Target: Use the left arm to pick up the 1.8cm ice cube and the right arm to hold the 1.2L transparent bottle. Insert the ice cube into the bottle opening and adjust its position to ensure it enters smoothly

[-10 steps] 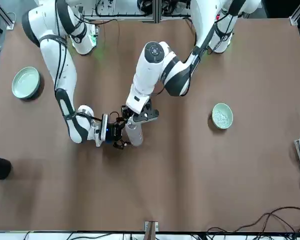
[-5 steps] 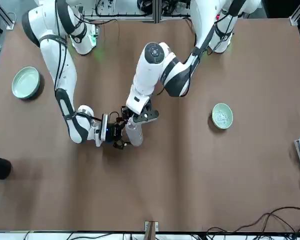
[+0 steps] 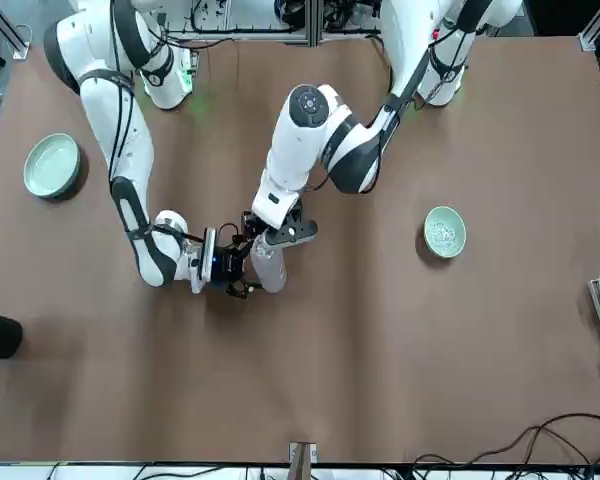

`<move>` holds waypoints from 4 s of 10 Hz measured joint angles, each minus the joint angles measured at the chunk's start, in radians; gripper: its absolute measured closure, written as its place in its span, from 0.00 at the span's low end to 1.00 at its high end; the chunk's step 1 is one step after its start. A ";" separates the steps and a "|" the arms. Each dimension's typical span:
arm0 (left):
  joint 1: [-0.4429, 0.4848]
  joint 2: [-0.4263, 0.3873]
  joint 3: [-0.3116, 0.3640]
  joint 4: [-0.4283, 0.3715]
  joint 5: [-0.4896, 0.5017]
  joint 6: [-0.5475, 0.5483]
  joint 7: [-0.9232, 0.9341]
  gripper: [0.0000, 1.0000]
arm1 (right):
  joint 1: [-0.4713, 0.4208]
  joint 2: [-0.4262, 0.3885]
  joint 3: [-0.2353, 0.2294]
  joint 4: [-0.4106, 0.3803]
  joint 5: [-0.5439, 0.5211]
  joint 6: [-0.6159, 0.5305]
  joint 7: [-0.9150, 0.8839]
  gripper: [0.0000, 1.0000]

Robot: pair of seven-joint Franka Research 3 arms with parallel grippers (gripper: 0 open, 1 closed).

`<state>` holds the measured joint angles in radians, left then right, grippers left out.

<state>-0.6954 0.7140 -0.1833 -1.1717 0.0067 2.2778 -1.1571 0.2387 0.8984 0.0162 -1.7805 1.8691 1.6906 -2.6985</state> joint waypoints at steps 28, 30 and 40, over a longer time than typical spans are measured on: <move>0.529 -0.749 0.012 -0.568 -0.013 -0.511 0.908 0.00 | -0.268 -0.520 -0.072 0.052 -0.957 0.030 1.260 0.00; 0.604 -0.767 0.014 -0.567 -0.013 -0.555 1.022 0.00 | -0.216 -0.599 -0.164 0.056 -1.118 0.044 1.479 0.00; 0.741 -0.749 0.021 -0.502 -0.043 -0.574 1.105 0.00 | -0.184 -0.814 -0.196 0.238 -1.806 -0.046 2.565 0.00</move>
<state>0.0457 -0.0354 -0.1628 -1.6739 -0.0365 1.7042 -0.0524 0.0549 0.0840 -0.1793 -1.5424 0.0633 1.6444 -0.1333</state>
